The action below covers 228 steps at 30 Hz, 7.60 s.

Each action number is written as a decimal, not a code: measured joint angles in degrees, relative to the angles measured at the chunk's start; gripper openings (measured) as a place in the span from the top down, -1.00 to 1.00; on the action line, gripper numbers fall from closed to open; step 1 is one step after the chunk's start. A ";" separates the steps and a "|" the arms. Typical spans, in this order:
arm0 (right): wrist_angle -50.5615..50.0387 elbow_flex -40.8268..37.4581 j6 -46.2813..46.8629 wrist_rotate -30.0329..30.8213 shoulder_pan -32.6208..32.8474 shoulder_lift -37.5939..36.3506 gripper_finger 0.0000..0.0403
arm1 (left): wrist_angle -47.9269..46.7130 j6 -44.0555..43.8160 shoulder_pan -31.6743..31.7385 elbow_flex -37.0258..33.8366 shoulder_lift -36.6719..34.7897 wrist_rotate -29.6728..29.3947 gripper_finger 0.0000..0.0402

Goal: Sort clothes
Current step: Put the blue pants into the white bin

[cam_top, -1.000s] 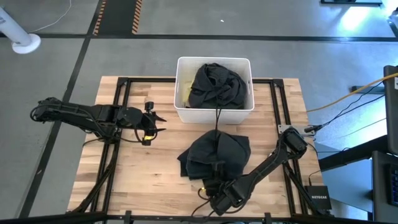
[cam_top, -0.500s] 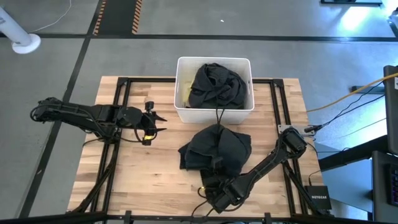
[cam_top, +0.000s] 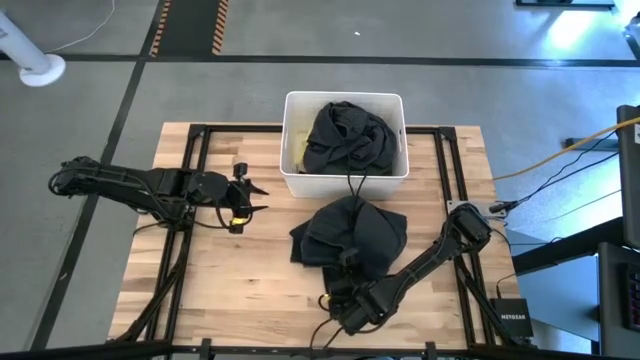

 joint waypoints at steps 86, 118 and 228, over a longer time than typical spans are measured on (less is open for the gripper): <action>-28.98 46.66 19.79 27.85 -7.21 -5.63 0.88 | 0.11 1.57 0.03 0.00 -0.01 3.65 0.24; 16.78 44.67 -27.09 9.64 -45.42 -16.03 0.88 | -1.44 2.12 -0.02 0.00 0.11 10.40 0.24; 61.83 1.24 -31.94 14.69 -19.93 -14.25 -0.06 | 55.39 8.12 -0.72 -7.92 11.78 5.61 0.24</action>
